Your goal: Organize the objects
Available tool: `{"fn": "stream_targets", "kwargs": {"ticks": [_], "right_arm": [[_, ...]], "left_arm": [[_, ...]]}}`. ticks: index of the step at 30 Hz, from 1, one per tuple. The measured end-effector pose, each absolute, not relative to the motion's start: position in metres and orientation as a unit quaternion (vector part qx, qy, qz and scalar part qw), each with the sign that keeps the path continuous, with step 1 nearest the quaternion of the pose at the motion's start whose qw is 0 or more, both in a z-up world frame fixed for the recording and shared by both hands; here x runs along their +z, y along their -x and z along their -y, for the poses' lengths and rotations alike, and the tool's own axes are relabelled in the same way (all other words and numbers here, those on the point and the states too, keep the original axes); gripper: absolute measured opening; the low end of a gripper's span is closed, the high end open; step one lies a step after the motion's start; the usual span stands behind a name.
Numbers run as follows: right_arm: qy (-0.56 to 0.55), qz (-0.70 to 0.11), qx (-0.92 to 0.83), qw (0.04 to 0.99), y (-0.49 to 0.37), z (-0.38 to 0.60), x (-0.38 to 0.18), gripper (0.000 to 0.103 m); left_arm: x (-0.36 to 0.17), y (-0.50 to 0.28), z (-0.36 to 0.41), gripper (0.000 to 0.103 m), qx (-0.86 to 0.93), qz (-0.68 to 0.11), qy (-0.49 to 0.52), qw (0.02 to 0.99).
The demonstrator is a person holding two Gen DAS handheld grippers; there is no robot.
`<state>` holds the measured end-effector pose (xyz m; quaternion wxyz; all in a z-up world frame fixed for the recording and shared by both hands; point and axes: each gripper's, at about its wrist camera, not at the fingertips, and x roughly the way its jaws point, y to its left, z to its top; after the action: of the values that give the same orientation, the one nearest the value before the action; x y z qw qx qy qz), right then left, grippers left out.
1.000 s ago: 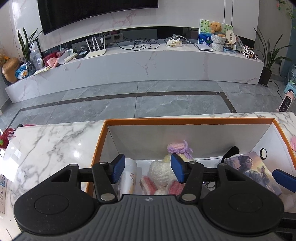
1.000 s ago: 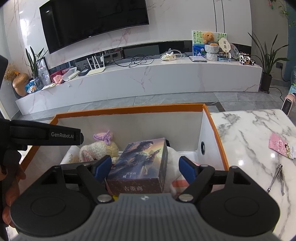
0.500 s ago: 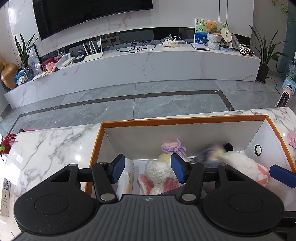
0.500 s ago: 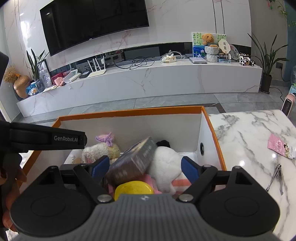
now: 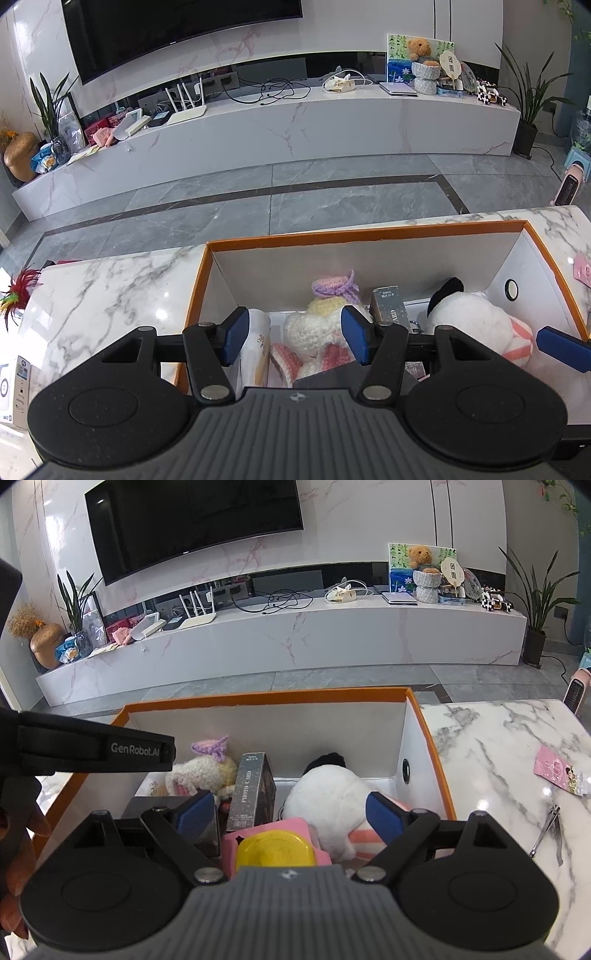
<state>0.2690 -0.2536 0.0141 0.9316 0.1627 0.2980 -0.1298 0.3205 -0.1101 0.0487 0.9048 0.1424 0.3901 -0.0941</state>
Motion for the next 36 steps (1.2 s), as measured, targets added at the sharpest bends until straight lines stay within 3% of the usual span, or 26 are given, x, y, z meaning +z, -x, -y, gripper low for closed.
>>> {"fn": "stream_targets", "kwargs": {"ticks": [27, 36], "right_arm": [[-0.130, -0.307, -0.150, 0.931, -0.216, 0.230, 0.043, 0.096], [-0.094, -0.323, -0.134, 0.932, -0.190, 0.207, 0.043, 0.097]], "left_arm": [[0.091, -0.223, 0.088, 0.065, -0.068, -0.371, -0.128, 0.917], [0.084, -0.186, 0.062, 0.074, -0.003, -0.363, -0.105, 0.926]]}}
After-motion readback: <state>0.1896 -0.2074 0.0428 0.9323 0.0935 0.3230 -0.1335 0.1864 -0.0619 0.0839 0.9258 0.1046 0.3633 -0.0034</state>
